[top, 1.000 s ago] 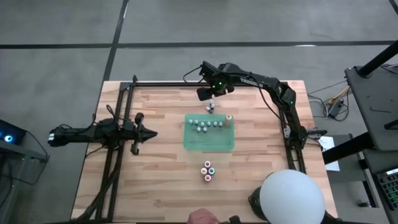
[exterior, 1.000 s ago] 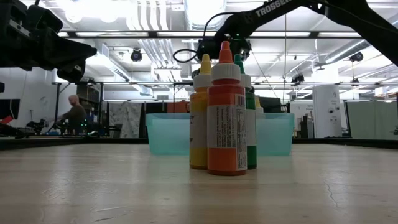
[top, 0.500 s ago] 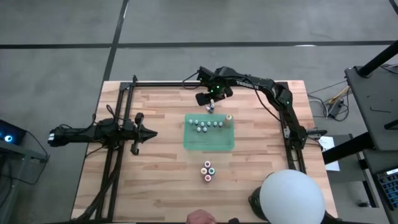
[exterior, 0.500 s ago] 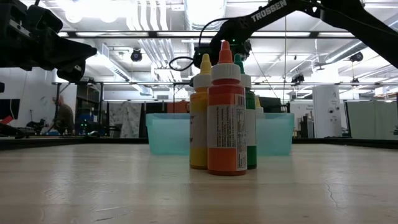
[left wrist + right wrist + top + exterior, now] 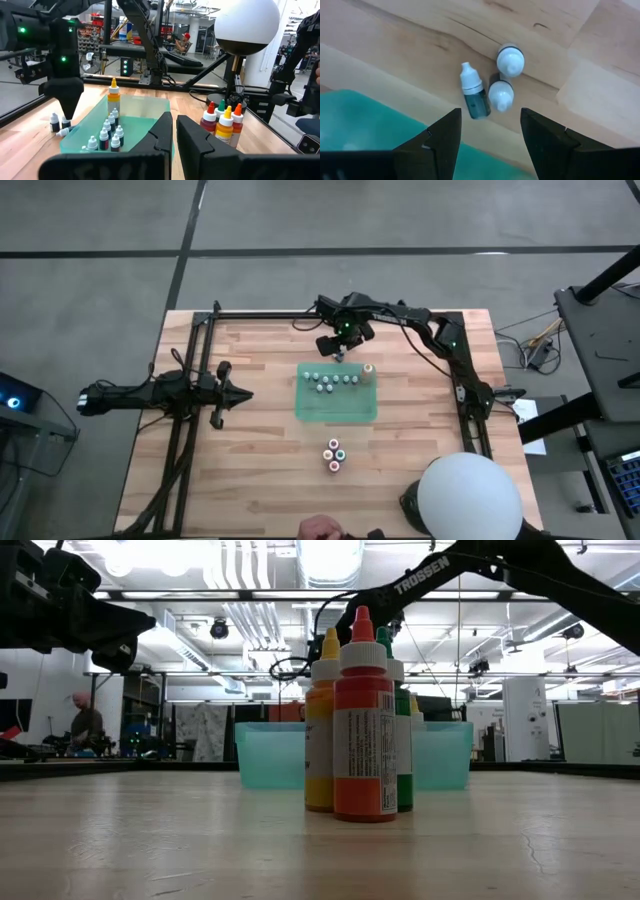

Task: Pick & Place food coloring
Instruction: Put the small black food coloring bottle into the green container

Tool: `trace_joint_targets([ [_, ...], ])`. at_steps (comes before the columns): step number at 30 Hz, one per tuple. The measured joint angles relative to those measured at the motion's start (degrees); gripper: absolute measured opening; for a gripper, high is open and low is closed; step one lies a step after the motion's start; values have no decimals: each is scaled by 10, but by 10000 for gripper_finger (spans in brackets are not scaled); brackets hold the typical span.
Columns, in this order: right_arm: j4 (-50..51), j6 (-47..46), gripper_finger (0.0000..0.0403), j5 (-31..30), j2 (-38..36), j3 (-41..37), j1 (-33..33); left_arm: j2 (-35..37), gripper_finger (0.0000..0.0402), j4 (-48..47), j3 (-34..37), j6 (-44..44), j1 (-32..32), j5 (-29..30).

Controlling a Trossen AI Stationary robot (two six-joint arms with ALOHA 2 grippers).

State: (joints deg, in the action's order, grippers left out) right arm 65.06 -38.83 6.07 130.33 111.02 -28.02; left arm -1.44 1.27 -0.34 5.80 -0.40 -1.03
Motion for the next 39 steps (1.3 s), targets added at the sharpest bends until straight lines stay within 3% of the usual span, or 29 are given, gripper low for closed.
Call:
trace_joint_targets([
  [39,3,-2,171,-15,23,9,-23,0,0,0,0,0,0,0],
])
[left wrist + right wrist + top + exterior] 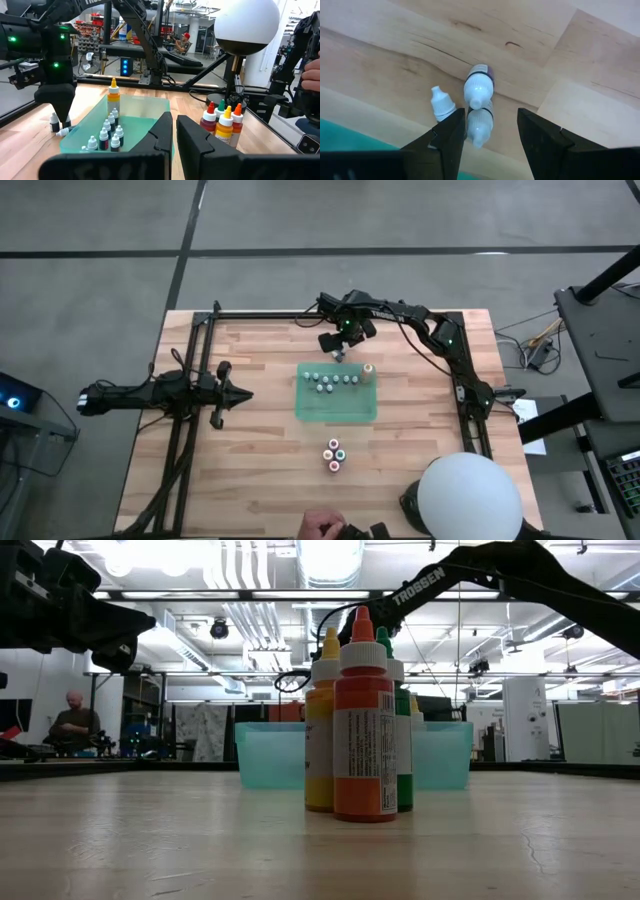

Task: Pick & Place food coloring
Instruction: Put the small black food coloring bottle into the green container

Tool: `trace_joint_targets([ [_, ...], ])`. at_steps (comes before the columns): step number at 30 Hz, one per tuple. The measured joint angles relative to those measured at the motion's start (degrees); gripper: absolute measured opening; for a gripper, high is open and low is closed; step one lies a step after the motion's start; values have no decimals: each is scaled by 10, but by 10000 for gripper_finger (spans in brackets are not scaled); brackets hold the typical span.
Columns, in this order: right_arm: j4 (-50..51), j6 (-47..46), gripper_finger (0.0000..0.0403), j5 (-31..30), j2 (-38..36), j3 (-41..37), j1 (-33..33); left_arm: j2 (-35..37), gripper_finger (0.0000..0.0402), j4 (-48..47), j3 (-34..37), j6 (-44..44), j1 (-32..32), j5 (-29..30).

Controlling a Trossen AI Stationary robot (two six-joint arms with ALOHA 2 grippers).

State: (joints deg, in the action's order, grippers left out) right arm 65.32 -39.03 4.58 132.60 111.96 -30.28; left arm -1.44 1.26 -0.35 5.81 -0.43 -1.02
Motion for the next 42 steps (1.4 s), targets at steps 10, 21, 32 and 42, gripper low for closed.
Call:
trace_joint_targets([
  [10,5,0,128,0,0,0,0,0,0,0,0,0,0,0],
  [21,5,5,52,0,-1,0,0,0,0,0,0,0,0,0],
  [32,11,38,53,0,-23,9,0,0,0,0,0,0,0,0],
  [42,23,112,54,4,-87,14,10,0,0,0,0,0,0,0],
])
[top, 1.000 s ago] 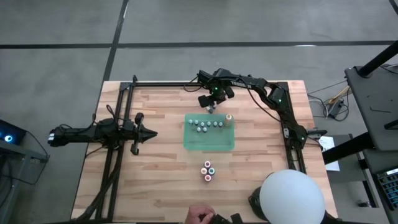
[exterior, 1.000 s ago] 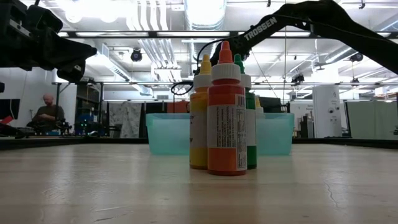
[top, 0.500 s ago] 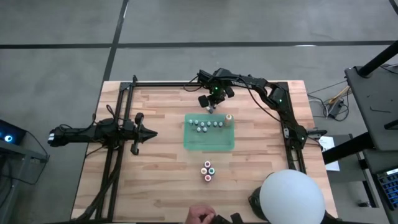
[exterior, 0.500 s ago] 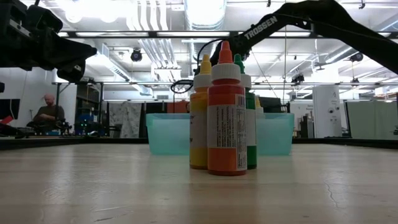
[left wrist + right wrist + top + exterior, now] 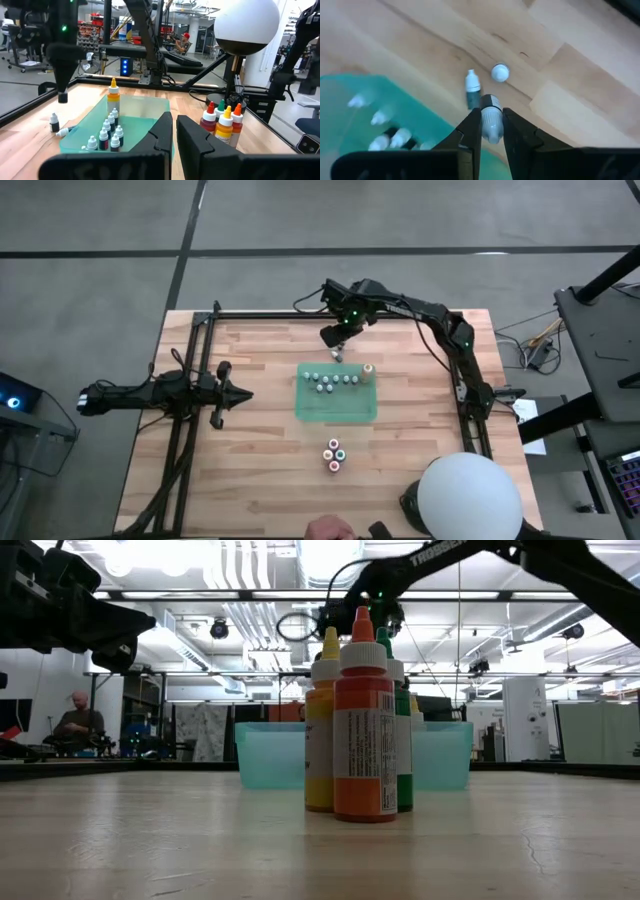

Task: Pick & Place food coloring
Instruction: Put the small black food coloring bottle into the green container

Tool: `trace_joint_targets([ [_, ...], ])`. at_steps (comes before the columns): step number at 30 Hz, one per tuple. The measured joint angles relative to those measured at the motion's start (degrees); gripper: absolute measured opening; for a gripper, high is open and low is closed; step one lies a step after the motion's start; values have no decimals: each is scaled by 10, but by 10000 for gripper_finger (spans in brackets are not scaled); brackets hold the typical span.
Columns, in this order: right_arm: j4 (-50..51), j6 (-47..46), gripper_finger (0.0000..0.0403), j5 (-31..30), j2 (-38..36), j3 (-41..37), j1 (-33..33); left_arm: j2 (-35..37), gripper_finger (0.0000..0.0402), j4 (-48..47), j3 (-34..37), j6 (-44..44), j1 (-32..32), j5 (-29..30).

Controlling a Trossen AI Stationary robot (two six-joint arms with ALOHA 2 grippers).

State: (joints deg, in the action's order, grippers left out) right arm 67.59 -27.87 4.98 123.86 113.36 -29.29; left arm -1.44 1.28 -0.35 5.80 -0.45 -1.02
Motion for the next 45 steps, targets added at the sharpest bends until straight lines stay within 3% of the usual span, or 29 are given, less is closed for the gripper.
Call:
trace_joint_targets([
  [14,10,274,54,15,-54,0,74,0,0,0,0,0,0,0],
  [21,27,339,54,15,-55,0,123,0,0,0,0,0,0,0],
  [28,34,335,54,15,-55,0,156,0,0,0,0,0,0,0],
  [38,76,244,54,15,-39,-5,192,0,0,0,0,0,1,0],
  [45,78,252,54,8,-28,-35,202,0,0,0,0,0,1,0],
])
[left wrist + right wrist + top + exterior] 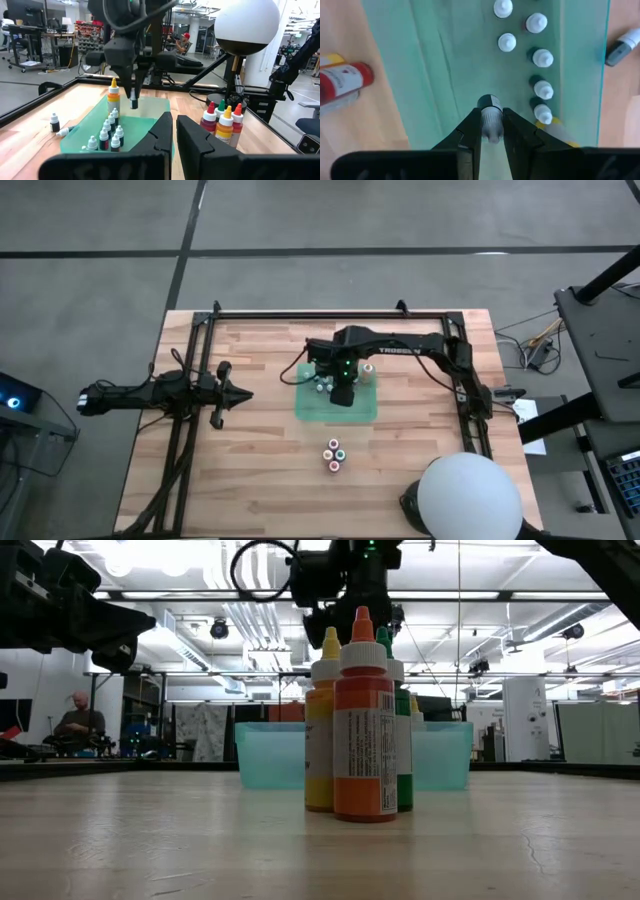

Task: Pick & Place food coloring
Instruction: Put the small black food coloring bottle into the green container

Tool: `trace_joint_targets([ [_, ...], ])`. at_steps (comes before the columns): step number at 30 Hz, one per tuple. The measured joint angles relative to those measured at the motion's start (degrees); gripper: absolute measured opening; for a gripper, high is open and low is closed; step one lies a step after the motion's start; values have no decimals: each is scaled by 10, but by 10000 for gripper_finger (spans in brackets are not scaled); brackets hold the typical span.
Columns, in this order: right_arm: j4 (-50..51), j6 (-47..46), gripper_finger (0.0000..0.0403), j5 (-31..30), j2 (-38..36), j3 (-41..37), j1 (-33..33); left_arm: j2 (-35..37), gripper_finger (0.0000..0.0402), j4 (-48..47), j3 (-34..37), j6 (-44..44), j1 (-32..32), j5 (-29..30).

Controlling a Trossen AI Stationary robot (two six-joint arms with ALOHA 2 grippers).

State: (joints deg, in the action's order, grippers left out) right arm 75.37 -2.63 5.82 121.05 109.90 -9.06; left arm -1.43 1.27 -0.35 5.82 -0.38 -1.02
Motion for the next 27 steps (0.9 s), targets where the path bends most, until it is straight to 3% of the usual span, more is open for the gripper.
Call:
trace_joint_targets([
  [27,-169,-64,54,-76,1,-155,6,0,0,0,0,0,-1,0],
])
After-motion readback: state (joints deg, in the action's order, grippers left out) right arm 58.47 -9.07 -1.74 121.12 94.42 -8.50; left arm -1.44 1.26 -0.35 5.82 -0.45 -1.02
